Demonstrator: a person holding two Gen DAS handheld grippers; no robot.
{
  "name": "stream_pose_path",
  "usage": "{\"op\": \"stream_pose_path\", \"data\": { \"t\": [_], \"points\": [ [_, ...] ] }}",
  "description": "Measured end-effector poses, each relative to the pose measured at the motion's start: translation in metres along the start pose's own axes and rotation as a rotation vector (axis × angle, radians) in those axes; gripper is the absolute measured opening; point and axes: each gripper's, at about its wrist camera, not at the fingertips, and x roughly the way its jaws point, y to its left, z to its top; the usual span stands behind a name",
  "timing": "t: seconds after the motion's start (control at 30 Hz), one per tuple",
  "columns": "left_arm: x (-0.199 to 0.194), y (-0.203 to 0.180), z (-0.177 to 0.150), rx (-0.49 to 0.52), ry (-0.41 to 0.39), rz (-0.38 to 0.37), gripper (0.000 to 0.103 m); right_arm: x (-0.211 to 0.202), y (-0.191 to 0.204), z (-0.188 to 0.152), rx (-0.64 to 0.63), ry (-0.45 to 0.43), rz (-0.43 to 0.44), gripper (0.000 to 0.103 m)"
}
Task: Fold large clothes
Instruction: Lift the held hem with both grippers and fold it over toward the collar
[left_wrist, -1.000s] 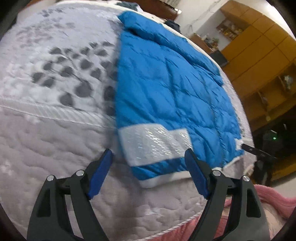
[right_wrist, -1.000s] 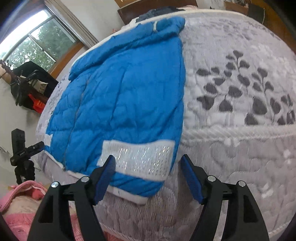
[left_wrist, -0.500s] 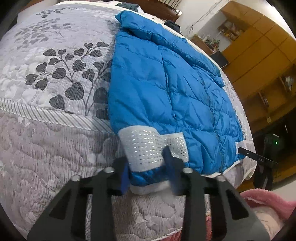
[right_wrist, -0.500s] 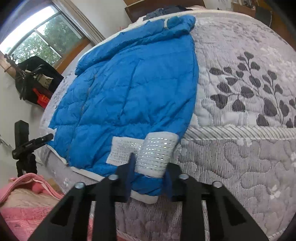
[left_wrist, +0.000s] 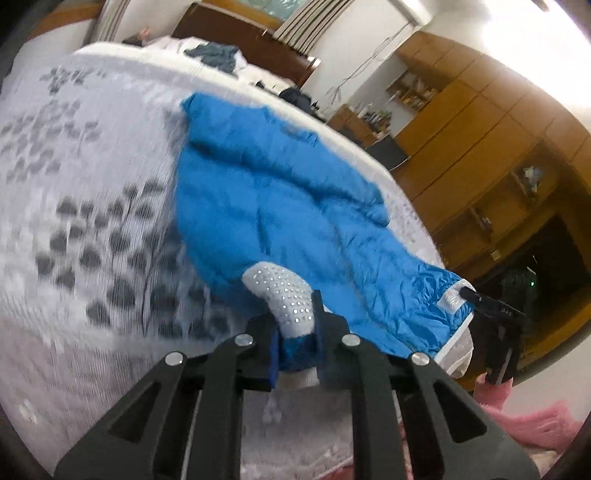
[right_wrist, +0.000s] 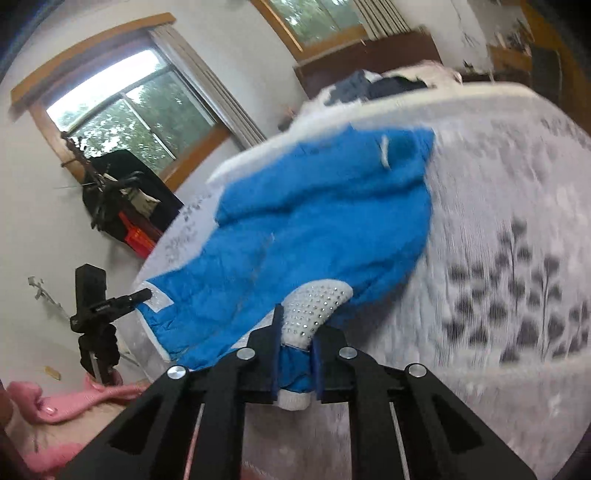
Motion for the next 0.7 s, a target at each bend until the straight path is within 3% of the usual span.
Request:
{"op": "stream_pose_path", "data": {
  "t": [0.37,0.7],
  "points": [
    [0.023,0.001,0.111,0.017,-0.084,-0.032,0.013,0.040,-0.019,0.123,0.021,0.010,0.025,0.012],
    [0.107,0.039,0.199,-0.067,-0.015,0.009,0.013,0.120,-0.074,0.195,0.143,0.101,-0.004,0.012]
  ]
}}
